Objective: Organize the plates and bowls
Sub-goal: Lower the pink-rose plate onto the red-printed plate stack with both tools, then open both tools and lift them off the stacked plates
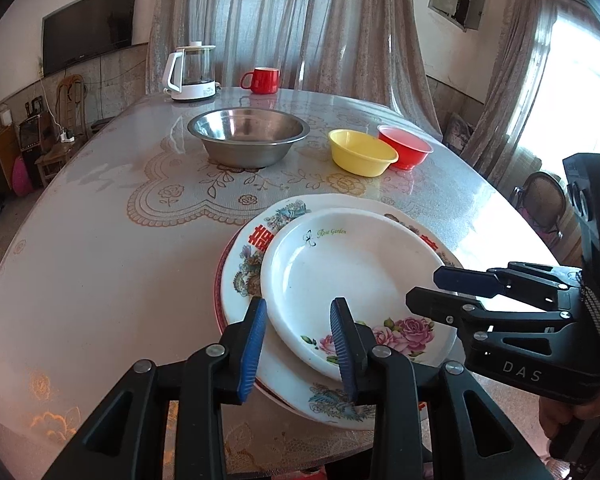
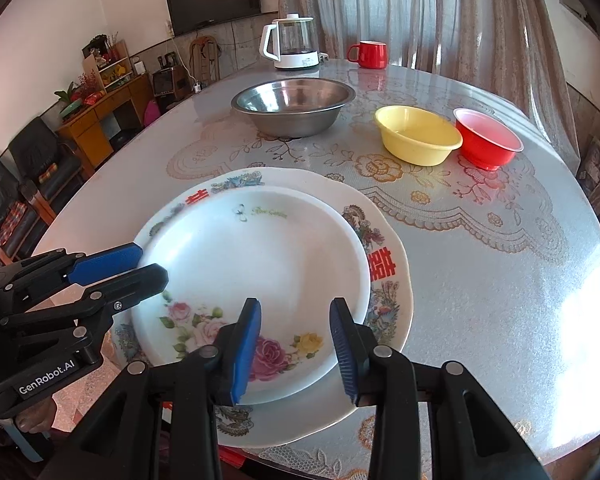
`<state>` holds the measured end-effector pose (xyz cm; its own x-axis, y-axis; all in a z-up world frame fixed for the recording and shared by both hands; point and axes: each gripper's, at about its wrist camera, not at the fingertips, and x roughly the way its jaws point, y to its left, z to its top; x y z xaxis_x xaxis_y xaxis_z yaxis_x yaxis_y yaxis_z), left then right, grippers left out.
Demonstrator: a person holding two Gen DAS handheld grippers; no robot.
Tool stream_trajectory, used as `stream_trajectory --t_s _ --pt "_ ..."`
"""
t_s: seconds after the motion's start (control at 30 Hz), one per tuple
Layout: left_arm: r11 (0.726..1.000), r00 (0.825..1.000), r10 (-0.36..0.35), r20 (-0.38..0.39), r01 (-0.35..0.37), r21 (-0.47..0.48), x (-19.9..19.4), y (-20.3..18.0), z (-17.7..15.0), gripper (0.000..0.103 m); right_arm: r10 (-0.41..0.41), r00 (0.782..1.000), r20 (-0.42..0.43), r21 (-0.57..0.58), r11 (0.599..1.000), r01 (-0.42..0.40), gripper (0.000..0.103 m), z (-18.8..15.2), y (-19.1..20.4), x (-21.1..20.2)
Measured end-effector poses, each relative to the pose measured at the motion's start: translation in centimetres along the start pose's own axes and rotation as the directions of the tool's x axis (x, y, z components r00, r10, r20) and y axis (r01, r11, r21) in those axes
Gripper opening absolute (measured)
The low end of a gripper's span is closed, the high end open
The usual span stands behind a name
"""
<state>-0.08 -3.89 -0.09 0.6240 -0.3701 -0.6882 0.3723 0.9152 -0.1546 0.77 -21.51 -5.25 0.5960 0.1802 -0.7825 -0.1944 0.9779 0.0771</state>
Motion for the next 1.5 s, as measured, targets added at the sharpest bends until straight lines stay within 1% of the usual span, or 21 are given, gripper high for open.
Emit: stream_trajectory --t_s 0.07,0.3,0.43,0.53,0.67,0.93,1.17,1.33,1.43,1.5 --pt "1.000 1.000 0.000 0.013 0.000 0.008 -0.2 -0.1 0.1 0.032 -0.004 1.000 -0.005 0.000 1.000 0.004 0.037 0.0 0.0 0.2" --pt "1.000 1.000 0.017 -0.016 -0.017 -0.014 0.5 0.3 -0.2 0.033 0.003 1.000 -0.011 -0.004 1.000 -0.004 0.037 -0.1 0.2 0.3" --pt "0.999 1.000 0.028 -0.004 -0.029 -0.033 0.3 0.9 0.0 0.035 0.008 1.000 -0.010 0.004 1.000 -0.008 0.037 -0.1 0.1 0.4" --pt "0.998 0.999 0.041 -0.001 -0.041 -0.052 0.3 1.5 0.1 0.037 -0.004 1.000 -0.012 0.009 1.000 0.004 0.037 0.1 0.2 0.5" --pt "0.995 0.998 0.060 -0.011 -0.060 -0.079 0.4 2.3 0.1 0.037 -0.009 1.000 0.002 0.014 1.000 0.009 0.040 0.5 0.4 0.4" --pt "0.990 0.996 0.085 -0.015 -0.086 -0.113 0.6 3.7 0.3 0.040 -0.045 0.998 0.036 -0.065 0.997 0.047 0.041 1.5 2.4 0.3" --pt "0.987 0.994 0.104 -0.030 -0.107 -0.123 1.0 4.4 0.6 0.040 -0.027 0.999 0.037 -0.091 0.995 0.030 0.041 1.9 3.3 0.7" --pt "0.981 0.991 0.127 -0.046 -0.133 -0.140 1.7 5.5 1.2 0.041 -0.009 0.999 0.044 -0.066 0.998 0.012 0.041 2.4 2.6 0.6" --pt "0.978 0.992 0.115 -0.053 -0.122 -0.168 2.1 6.5 1.6 0.045 0.012 0.999 0.044 -0.028 1.000 -0.010 0.041 2.9 1.9 0.7" --pt "0.974 0.989 0.139 -0.057 -0.147 -0.172 2.2 6.8 1.9 0.044 0.028 0.999 0.043 0.001 1.000 -0.028 0.041 3.3 1.3 0.9"
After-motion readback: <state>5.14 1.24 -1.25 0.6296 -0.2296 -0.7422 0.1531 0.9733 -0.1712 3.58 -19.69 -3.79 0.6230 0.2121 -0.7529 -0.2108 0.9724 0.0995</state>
